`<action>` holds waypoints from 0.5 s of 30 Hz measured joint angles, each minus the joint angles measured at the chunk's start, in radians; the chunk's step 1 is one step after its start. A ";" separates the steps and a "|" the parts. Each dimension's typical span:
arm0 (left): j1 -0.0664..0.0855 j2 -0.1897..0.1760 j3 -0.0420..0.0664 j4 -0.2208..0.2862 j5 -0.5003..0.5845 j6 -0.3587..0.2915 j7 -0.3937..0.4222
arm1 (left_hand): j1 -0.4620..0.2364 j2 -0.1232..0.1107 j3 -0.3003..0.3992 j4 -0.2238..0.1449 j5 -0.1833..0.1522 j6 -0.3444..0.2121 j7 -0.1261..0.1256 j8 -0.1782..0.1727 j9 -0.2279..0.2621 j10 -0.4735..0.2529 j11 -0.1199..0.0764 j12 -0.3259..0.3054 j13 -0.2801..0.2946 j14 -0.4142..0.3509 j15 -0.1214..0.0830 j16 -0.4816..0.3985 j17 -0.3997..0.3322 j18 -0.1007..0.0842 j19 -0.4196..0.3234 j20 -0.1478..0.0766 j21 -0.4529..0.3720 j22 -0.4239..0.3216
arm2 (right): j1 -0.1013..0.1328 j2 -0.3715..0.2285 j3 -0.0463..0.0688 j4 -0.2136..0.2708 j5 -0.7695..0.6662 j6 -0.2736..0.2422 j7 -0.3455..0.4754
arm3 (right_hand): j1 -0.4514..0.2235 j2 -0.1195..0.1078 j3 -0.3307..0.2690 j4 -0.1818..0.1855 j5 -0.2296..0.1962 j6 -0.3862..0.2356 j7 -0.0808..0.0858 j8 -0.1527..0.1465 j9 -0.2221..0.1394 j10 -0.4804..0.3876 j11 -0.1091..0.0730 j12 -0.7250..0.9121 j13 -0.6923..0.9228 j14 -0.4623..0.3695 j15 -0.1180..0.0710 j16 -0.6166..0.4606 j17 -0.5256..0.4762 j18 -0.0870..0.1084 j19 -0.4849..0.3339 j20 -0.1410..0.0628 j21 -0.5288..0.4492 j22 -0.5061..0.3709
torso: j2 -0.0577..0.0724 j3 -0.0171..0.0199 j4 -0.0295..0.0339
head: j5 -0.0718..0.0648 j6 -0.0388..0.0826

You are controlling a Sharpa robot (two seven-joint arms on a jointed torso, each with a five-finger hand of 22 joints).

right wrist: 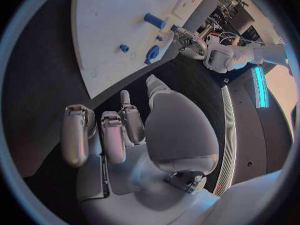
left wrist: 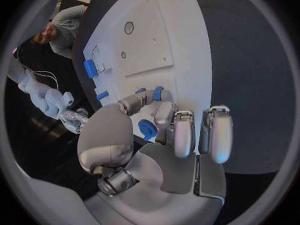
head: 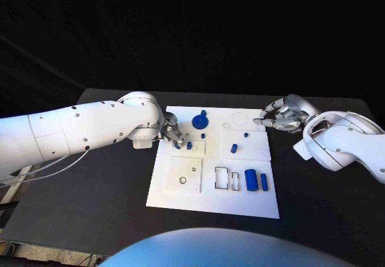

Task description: Assemble the parts on the task board

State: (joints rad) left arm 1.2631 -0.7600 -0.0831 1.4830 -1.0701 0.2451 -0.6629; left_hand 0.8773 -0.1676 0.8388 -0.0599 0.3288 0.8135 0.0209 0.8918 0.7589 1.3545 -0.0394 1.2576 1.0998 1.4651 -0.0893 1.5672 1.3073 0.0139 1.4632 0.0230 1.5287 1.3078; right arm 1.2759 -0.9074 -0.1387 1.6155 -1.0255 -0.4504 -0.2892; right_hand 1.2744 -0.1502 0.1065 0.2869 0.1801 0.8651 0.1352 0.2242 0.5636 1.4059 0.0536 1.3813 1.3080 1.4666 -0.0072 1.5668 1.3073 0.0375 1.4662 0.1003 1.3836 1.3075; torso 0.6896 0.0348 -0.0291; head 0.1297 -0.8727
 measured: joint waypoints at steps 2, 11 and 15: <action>0.000 0.000 0.000 -0.001 0.000 0.000 0.000 | -0.001 -0.001 0.004 -0.004 -0.008 0.002 -0.002 -0.002 -0.003 0.000 0.000 0.000 0.000 0.003 -0.004 0.000 0.000 0.000 0.000 0.000 0.000 0.000 | 0.000 0.000 0.000 0.000 0.000 0.000 0.000 | 0.000 0.000 0.000 0.000 0.000 0.000 0.000 0.000 0.000 0.000 0.000 0.000 0.000 0.000 0.000 0.000 0.000 0.000 0.000 0.000 0.000 0.000 | 0.000 0.0000 0.0000 | 0.000 0.000; 0.000 0.000 0.000 -0.004 0.001 0.001 -0.001 | -0.022 -0.014 -0.002 0.002 -0.052 0.005 -0.005 -0.002 -0.010 -0.002 -0.002 0.000 0.000 0.004 -0.003 0.000 0.000 0.000 0.004 -0.004 0.000 0.000 | 0.000 0.000 0.000 0.000 0.000 0.000 0.000 | 0.000 0.000 0.000 0.000 0.000 0.000 0.000 0.000 0.000 -0.004 0.004 0.000 0.000 0.000 0.000 0.000 0.000 0.000 0.000 0.000 0.000 0.000 | 0.000 0.0000 0.0000 | -0.001 0.000; 0.000 0.001 0.000 -0.006 0.001 0.001 -0.001 | -0.026 -0.018 -0.004 0.005 -0.064 0.007 -0.007 -0.002 -0.012 -0.004 -0.004 0.000 0.000 0.003 -0.003 0.000 0.000 0.000 0.004 -0.004 0.000 0.000 | 0.000 0.000 0.000 0.000 0.000 0.000 0.000 | 0.000 0.000 0.000 0.000 0.000 0.000 0.000 0.000 0.000 -0.004 0.004 0.000 0.000 0.000 0.000 0.000 0.000 0.000 0.000 0.000 0.000 0.000 | 0.000 0.0001 0.0000 | -0.001 0.000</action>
State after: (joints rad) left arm 1.2631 -0.7593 -0.0831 1.4770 -1.0686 0.2466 -0.6636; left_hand 0.8511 -0.1859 0.8344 -0.0552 0.2644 0.8206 0.0138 0.8899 0.7464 1.3509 -0.0429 1.2576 1.0995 1.4686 -0.0928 1.5672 1.3073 0.0140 1.4668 0.0195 1.5287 1.3076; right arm 1.2759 -0.9077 -0.1387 1.6158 -1.0255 -0.4506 -0.2890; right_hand 1.2744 -0.1503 0.1066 0.2869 0.1801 0.8651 0.1352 0.2242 0.5634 1.4022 0.0572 1.3813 1.3078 1.4666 -0.0072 1.5668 1.3073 0.0375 1.4662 0.1003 1.3836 1.3073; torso 0.6897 0.0349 -0.0291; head 0.1284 -0.8727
